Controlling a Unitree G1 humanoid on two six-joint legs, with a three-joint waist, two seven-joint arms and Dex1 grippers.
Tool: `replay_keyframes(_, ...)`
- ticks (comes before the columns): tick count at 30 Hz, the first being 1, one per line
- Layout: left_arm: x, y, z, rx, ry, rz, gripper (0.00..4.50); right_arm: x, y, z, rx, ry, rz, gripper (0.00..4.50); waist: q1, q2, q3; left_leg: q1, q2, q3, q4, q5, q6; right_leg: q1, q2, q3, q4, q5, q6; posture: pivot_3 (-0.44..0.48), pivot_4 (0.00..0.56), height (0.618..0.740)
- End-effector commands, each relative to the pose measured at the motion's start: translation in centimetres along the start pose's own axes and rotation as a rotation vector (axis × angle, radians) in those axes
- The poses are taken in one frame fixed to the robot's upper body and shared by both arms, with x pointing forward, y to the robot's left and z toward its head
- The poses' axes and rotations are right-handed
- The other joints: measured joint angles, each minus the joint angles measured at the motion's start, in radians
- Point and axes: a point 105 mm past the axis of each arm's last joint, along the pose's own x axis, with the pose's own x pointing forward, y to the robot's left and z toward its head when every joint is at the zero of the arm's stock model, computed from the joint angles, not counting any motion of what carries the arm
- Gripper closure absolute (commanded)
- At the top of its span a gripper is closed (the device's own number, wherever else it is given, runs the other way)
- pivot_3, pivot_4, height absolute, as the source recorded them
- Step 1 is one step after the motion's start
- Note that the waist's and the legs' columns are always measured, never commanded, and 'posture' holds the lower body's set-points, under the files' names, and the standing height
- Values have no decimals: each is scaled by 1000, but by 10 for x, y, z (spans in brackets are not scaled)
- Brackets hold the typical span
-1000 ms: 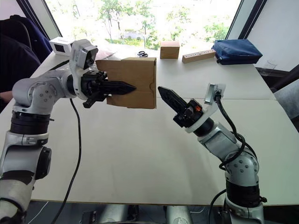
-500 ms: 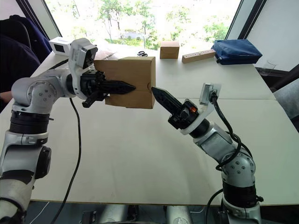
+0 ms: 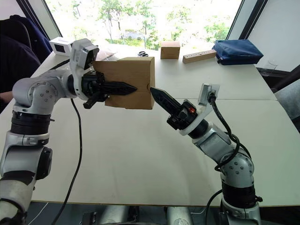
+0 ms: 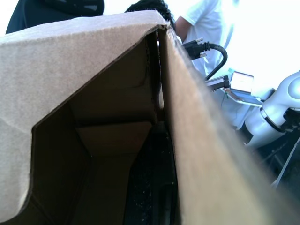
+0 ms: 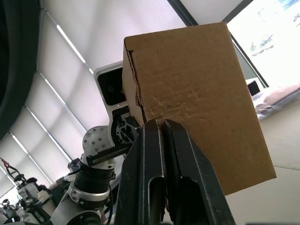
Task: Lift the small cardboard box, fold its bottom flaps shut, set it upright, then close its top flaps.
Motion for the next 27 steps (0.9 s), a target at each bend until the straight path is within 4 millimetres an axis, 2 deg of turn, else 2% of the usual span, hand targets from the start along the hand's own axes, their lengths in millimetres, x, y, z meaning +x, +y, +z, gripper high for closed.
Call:
replay_keyframes(1,8,-1,2,58,71,1,4500,2,11,-8,-30,40,32,4383,0,0,0,0,0,0,0,0,0,0,0,0,0,0,0,0,150,740)
replay_keyframes(4,5,5,-3,121,222,57,4500,-15,1,-2,-72,55,-39,4383,3,0,0,0,0,0,0,0,0,0,0,0,0,0,0,0,150,740)
replay_keyframes(8,3,3,-8,204,453,56,4500,-41,-5,-4,-122,164,-108,4383,3,0,0,-1,-1,0,0,0,0,0,0,0,-1,0,0,0,150,740)
replay_keyframes(12,-4,1,-32,293,829,5,4500,-70,-9,-18,-214,382,-168,4383,4,0,0,-1,-1,1,0,-1,1,0,0,0,-2,-1,-1,0,150,740)
replay_keyframes(14,-7,0,-36,310,902,-10,4500,-75,-9,-20,-231,420,-171,4383,3,0,0,-1,-1,0,0,-1,1,0,0,0,-2,-2,-3,0,150,740)
replay_keyframes(17,-5,10,-53,386,1155,-5,4500,-97,-11,-43,-363,699,-197,4383,6,0,0,-1,-1,0,0,-1,1,0,1,1,-2,-2,-4,0,150,740)
replay_keyframes(18,-6,12,-55,401,1198,-2,4500,-100,-11,-48,-387,749,-197,4383,10,0,1,-1,-1,0,0,-1,1,0,1,1,-2,-2,-4,0,150,740)
replay_keyframes(22,17,27,-66,383,1274,65,4500,-106,-12,-53,-523,849,-206,4383,27,-1,1,-2,-2,1,1,-1,1,0,1,1,-3,-3,-4,0,150,740)
replay_keyframes(27,28,26,-85,310,1331,76,4500,-102,-9,-56,-615,862,-211,4383,23,-2,1,-4,-2,0,3,-1,2,-2,2,2,-3,-3,0,0,150,740)
